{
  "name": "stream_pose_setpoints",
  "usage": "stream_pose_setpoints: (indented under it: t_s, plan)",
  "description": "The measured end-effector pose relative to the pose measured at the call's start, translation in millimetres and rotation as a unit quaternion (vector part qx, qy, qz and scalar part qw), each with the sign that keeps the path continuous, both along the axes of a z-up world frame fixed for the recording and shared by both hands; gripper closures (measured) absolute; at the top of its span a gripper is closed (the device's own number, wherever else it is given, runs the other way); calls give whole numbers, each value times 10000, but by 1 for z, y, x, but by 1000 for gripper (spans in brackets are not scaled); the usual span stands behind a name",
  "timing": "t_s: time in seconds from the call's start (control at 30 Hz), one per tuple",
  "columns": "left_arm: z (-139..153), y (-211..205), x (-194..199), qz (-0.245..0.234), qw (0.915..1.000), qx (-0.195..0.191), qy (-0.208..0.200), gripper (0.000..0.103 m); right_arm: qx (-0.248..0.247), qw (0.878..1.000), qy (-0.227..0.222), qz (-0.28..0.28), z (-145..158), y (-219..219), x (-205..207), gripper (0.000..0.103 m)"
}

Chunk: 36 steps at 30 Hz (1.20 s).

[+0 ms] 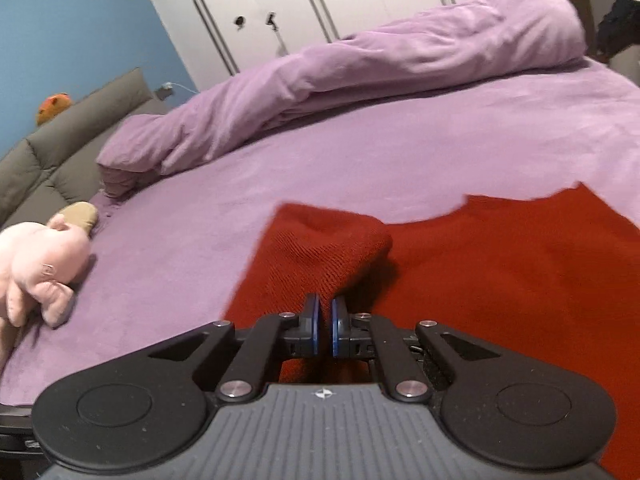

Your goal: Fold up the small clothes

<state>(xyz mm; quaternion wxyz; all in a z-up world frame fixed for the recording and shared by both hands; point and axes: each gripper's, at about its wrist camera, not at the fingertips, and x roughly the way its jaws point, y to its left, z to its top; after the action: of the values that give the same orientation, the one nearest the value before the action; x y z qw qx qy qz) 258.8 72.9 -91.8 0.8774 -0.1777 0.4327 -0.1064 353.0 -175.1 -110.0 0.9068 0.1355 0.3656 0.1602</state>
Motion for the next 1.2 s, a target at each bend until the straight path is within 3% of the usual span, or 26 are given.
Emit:
stream_pose_setpoints:
  t_s: [0.13,0.2,0.27,0.4,0.57,0.67,0.87,0.9,0.93,1.0,1.1,1.2]
  plan:
    - [-13,-8,15,-67,9994,-112,333,61,624,9976,311,-41,-11,-21,2,93]
    - [-12,-11,15,-152,9997,37,204,61,845,9959,328,40,-12,-27,2,86]
    - [-13,-9,15,-125,9997,110,172,61,1221,9912,483,175,-18,-32,6,61]
    - [-16,-4,17,-10,9996,-15,267,61,1791,9783,1022,186,-40,-32,20,54]
    - [-14,-6,14,-40,9997,70,231,61,2270,9677,1088,121,-40,-36,31,55]
    - [-16,-4,15,-9,9997,-8,255,60,2164,9683,1212,295,-40,-24,37,55]
    - [-16,-6,14,24,9996,43,261,60,2383,9559,1654,454,-57,-3,57,55]
    - [-16,-6,14,25,9996,59,262,60,2392,9558,1660,411,-57,0,59,57]
    - [-15,-5,14,40,9996,68,272,60,2350,9573,1631,414,-56,3,59,71]
    - [-13,-4,10,95,9995,108,273,60,2013,9680,1439,425,-47,9,55,80]
    - [-4,-1,-2,117,9998,56,182,60,1101,9908,668,421,-14,14,36,88]
    - [6,-6,-12,57,9999,107,48,60,491,9986,-25,198,16,-8,9,92]
